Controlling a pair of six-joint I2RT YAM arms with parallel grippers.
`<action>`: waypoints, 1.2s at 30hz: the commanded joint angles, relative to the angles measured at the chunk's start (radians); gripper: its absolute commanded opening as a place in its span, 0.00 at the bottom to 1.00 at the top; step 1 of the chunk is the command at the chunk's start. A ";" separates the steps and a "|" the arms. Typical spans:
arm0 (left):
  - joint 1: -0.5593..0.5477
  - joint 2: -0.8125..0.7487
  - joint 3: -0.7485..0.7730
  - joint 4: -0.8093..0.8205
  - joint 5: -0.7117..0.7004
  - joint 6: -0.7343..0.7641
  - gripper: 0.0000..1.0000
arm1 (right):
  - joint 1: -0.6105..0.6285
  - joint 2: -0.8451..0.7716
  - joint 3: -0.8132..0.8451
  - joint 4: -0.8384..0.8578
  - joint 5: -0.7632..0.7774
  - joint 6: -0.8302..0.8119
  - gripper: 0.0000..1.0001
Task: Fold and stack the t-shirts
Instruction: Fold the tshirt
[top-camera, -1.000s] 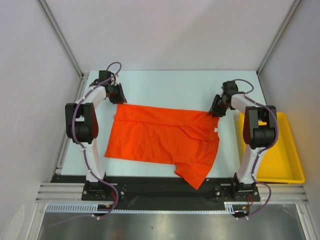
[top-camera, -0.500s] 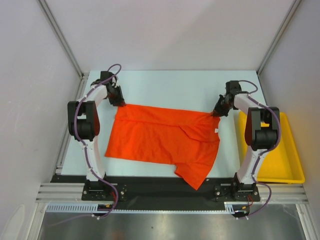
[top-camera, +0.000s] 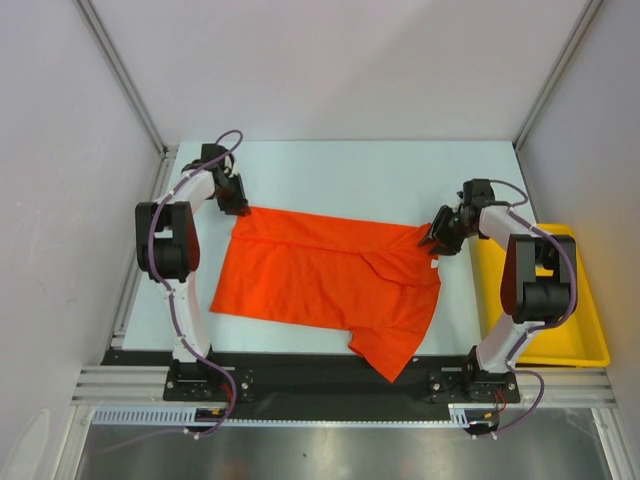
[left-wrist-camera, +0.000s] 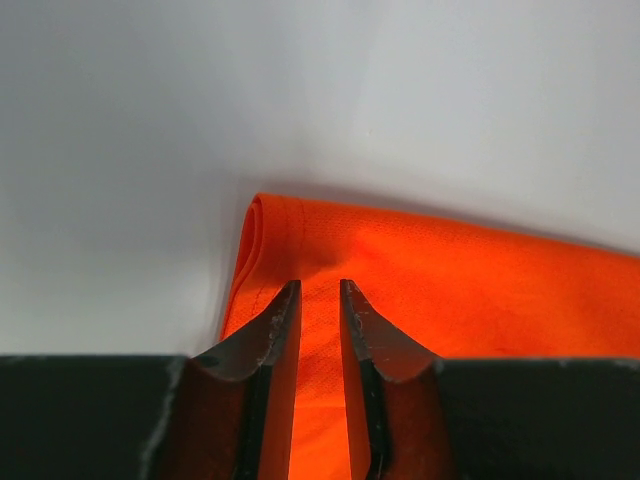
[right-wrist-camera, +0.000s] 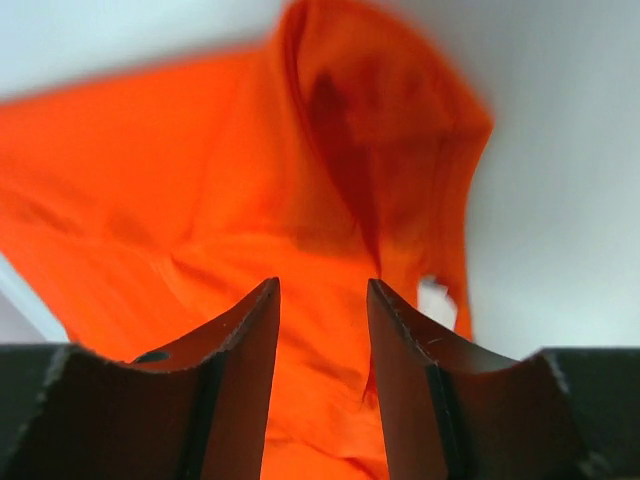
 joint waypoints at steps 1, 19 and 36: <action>-0.002 -0.049 -0.011 0.011 0.008 -0.008 0.27 | 0.025 -0.109 -0.059 -0.032 -0.125 -0.021 0.46; -0.016 -0.061 -0.029 0.003 0.004 -0.002 0.27 | 0.036 -0.228 -0.296 -0.019 -0.173 0.047 0.42; -0.016 -0.055 -0.025 0.000 -0.009 0.015 0.27 | 0.036 -0.159 -0.324 0.066 -0.204 0.082 0.33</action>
